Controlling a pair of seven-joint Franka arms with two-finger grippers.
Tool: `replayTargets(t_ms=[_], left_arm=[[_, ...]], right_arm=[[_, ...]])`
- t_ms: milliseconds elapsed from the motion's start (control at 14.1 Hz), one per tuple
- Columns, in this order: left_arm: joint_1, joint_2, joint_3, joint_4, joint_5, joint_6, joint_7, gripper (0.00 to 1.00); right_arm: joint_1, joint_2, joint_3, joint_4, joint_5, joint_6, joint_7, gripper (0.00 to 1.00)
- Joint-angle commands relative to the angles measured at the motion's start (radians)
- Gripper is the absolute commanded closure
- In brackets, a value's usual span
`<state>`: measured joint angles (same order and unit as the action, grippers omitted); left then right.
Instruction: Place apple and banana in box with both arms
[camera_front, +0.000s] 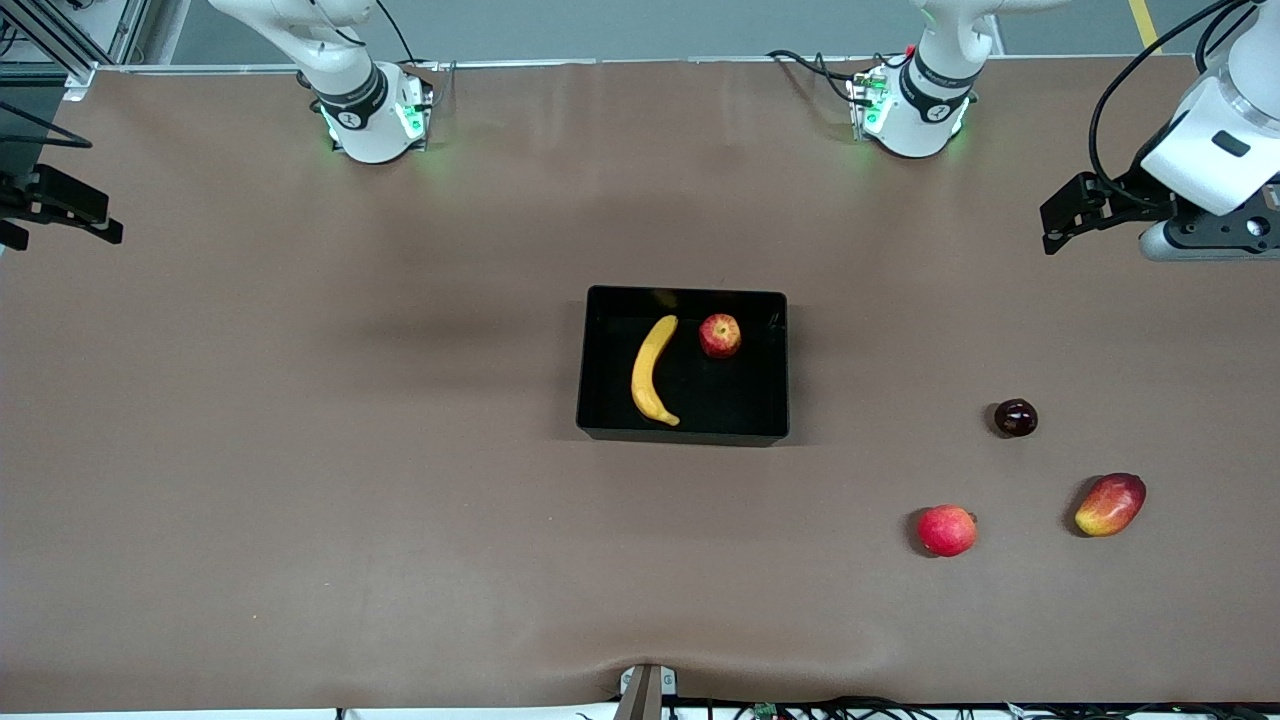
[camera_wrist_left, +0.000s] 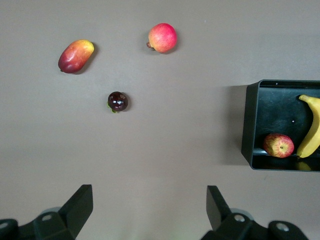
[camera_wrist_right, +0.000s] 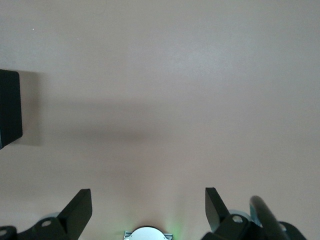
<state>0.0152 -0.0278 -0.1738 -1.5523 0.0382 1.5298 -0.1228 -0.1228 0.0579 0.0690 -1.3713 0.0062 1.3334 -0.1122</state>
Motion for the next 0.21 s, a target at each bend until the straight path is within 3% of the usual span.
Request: replayTargets(t_ms=[0, 142], left_arm=[[0.002, -0.003, 0.005, 0.006, -0.023, -0.007, 0.017, 0.0], [0.0, -0.003, 0.005, 0.006, -0.024, -0.007, 0.017, 0.0]], right_arm=[[0.002, -0.02, 0.003, -0.014, -0.006, 0.003, 0.0, 0.0], [0.002, -0.02, 0.003, -0.014, -0.006, 0.001, 0.0, 0.0]])
